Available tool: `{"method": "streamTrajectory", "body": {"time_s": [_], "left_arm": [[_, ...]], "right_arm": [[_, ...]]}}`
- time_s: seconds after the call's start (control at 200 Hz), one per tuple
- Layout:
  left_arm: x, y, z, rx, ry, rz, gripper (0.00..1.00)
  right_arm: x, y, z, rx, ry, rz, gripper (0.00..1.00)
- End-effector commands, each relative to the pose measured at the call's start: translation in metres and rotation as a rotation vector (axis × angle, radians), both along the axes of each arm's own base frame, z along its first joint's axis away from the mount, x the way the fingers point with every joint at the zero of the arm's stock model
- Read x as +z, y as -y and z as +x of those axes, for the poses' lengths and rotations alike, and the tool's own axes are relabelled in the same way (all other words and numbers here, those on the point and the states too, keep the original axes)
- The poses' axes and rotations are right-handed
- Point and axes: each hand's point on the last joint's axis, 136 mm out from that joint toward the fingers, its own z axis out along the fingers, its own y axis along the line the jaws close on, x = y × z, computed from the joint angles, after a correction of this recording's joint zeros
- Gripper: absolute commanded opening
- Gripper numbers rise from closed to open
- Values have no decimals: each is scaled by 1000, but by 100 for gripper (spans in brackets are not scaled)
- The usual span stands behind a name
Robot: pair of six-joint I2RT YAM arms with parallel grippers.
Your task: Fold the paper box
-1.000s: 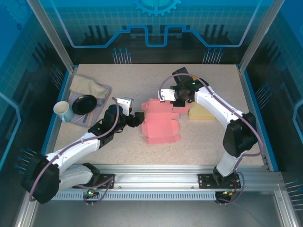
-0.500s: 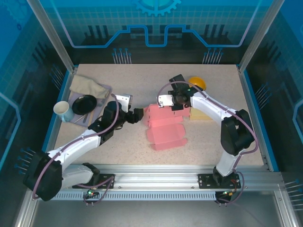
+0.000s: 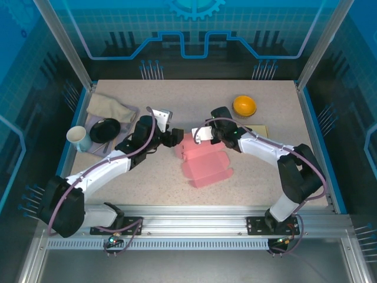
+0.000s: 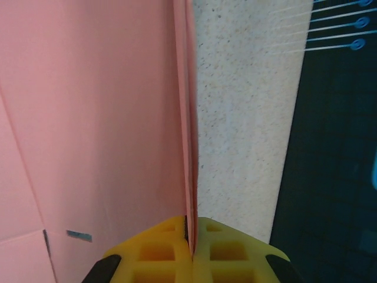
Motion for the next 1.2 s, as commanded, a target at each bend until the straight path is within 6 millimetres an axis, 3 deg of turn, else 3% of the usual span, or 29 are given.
{"method": "streamTrajectory", "body": {"time_s": [0.0, 0.115, 0.15, 0.5, 0.65, 0.875, 1.065, 1.195], "left_arm": [[3, -16, -5, 49, 17, -6, 73], [-8, -26, -13, 84, 3, -4, 72], [-13, -29, -17, 91, -4, -6, 72], [-49, -36, -49, 84, -63, -43, 71], [-68, -41, -52, 104, -96, -10, 69], [-72, -36, -49, 89, -98, -1, 69], [-84, -23, -49, 30, -115, 56, 66], [-94, -26, -49, 30, -115, 101, 64]], "right_arm": [[41, -11, 17, 21, 249, 56, 0], [44, -9, 20, -4, 327, 90, 0], [31, -5, 14, -7, 313, 83, 0], [-1, 3, 7, -17, 344, 62, 0], [-4, 5, 3, -6, 433, 53, 0], [-18, 12, -10, -19, 419, 49, 0], [-15, 13, -12, -35, 421, 74, 0], [-13, 13, -13, -38, 427, 86, 0]]}}
